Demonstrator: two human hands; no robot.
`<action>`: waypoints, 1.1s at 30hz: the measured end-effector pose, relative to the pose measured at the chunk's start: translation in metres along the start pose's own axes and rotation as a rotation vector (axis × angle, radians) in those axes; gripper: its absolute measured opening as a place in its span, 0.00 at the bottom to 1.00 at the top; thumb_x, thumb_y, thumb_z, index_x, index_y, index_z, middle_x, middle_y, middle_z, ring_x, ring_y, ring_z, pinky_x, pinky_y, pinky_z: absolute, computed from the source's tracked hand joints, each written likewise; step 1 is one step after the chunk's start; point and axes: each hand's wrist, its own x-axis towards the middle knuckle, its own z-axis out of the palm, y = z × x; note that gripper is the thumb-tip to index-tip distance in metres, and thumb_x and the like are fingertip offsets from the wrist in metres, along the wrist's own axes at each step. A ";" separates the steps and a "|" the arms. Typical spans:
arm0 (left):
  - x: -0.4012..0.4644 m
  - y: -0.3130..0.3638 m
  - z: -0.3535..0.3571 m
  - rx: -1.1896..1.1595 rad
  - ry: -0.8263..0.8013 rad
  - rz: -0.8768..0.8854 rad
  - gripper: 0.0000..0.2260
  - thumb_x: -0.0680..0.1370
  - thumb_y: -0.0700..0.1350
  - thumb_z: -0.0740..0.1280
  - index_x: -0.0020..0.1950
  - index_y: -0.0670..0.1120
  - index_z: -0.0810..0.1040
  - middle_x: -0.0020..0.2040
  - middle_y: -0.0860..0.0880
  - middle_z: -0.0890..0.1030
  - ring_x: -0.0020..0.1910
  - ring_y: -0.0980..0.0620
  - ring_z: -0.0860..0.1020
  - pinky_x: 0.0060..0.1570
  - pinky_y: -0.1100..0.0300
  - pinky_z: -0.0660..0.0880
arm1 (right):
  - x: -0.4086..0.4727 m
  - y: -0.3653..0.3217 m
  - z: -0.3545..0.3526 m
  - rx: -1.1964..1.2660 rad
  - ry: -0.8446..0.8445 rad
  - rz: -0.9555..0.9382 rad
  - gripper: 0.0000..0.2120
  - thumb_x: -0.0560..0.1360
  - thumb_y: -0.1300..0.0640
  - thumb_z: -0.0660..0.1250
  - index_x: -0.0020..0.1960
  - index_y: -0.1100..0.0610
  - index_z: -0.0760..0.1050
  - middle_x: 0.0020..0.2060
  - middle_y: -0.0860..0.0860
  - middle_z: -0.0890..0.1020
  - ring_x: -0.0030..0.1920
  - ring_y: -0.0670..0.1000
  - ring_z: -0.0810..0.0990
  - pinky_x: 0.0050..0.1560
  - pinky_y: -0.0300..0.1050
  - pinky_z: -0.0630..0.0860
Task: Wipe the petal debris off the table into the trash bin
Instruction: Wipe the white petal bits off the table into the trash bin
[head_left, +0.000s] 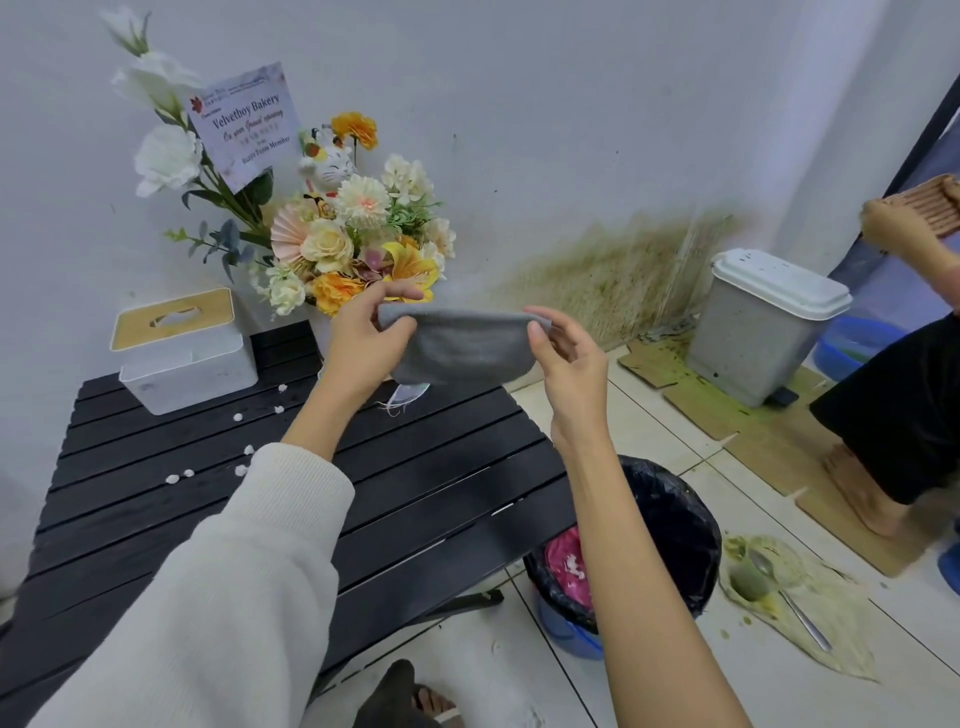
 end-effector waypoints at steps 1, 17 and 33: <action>-0.006 -0.007 -0.001 0.014 0.018 -0.004 0.12 0.72 0.35 0.60 0.49 0.44 0.80 0.41 0.49 0.78 0.38 0.57 0.72 0.33 0.67 0.68 | -0.004 0.003 0.000 -0.019 -0.047 0.002 0.08 0.76 0.66 0.63 0.50 0.57 0.78 0.43 0.46 0.80 0.44 0.36 0.78 0.47 0.33 0.73; -0.039 -0.109 0.014 0.305 -0.241 -0.389 0.19 0.72 0.35 0.60 0.60 0.49 0.73 0.40 0.48 0.76 0.40 0.51 0.73 0.36 0.63 0.68 | -0.022 0.112 0.004 -0.727 -0.031 0.250 0.14 0.75 0.59 0.63 0.61 0.55 0.73 0.56 0.55 0.79 0.58 0.55 0.74 0.61 0.51 0.71; -0.078 -0.154 -0.008 0.348 -0.211 -0.405 0.23 0.78 0.44 0.64 0.71 0.44 0.62 0.65 0.44 0.73 0.58 0.48 0.73 0.58 0.57 0.68 | -0.048 0.150 0.020 -1.513 -0.402 -0.211 0.22 0.70 0.36 0.55 0.54 0.43 0.79 0.51 0.51 0.81 0.47 0.56 0.79 0.44 0.50 0.73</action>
